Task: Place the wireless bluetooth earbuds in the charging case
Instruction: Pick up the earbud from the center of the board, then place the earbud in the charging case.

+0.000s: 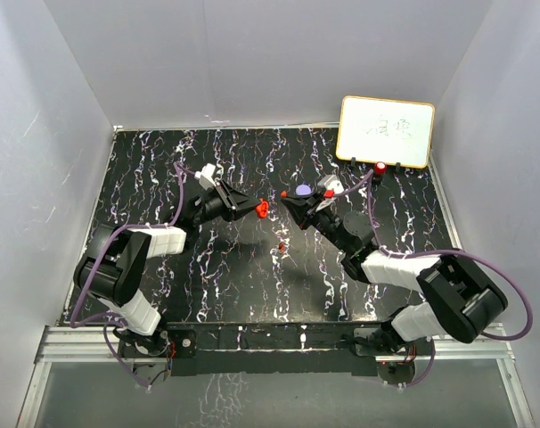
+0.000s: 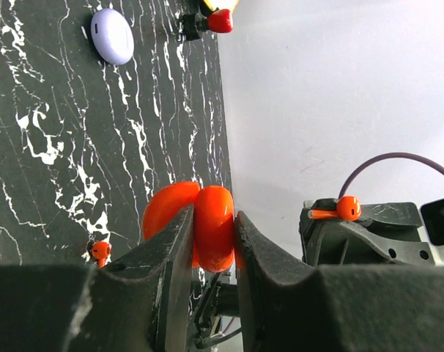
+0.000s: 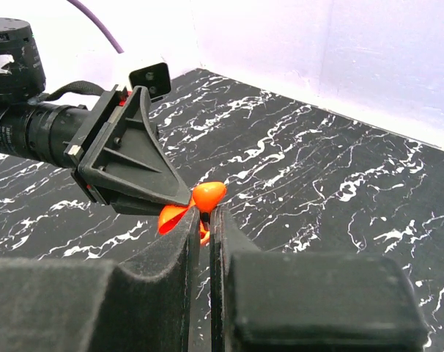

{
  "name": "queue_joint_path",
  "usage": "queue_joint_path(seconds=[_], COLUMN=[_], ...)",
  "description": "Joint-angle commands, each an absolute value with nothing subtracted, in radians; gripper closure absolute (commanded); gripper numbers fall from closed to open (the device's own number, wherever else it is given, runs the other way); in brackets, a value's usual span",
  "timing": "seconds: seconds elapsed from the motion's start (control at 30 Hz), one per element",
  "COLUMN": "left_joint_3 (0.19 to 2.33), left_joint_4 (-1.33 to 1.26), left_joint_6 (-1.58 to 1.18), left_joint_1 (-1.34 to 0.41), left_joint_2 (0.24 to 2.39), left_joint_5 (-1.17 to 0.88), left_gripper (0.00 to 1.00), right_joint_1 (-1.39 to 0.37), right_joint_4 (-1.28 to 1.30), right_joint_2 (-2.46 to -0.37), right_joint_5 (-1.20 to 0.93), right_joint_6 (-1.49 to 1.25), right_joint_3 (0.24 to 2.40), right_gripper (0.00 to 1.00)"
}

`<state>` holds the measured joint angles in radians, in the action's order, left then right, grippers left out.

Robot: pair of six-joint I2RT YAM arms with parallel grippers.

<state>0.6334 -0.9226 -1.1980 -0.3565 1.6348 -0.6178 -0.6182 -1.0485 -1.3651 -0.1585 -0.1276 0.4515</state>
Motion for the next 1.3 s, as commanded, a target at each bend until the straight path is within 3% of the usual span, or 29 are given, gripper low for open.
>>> queue_joint_path(seconds=[0.0,0.77,1.27], left_joint_3=[0.669,0.697,0.679], left_joint_4=[-0.984,-1.078,-1.273], left_joint_6=[-1.228,-1.301,-1.445], left_joint_1=[-0.368,-0.394,-0.394], left_joint_2=[1.631,1.684,1.753], left_joint_5=[-0.631,-0.690,-0.744], left_gripper=[1.00,1.00,1.00], right_joint_1=[-0.613,-0.613,-0.592], right_joint_4=[-1.209,-1.339,-1.365], right_joint_2=[-1.394,-1.514,-1.537], right_joint_5=[-0.188,-0.252,-0.293], right_joint_6=[-0.116,-0.091,-0.067], right_joint_3=[0.448,0.438,0.429], right_gripper=[1.00,1.00,1.00])
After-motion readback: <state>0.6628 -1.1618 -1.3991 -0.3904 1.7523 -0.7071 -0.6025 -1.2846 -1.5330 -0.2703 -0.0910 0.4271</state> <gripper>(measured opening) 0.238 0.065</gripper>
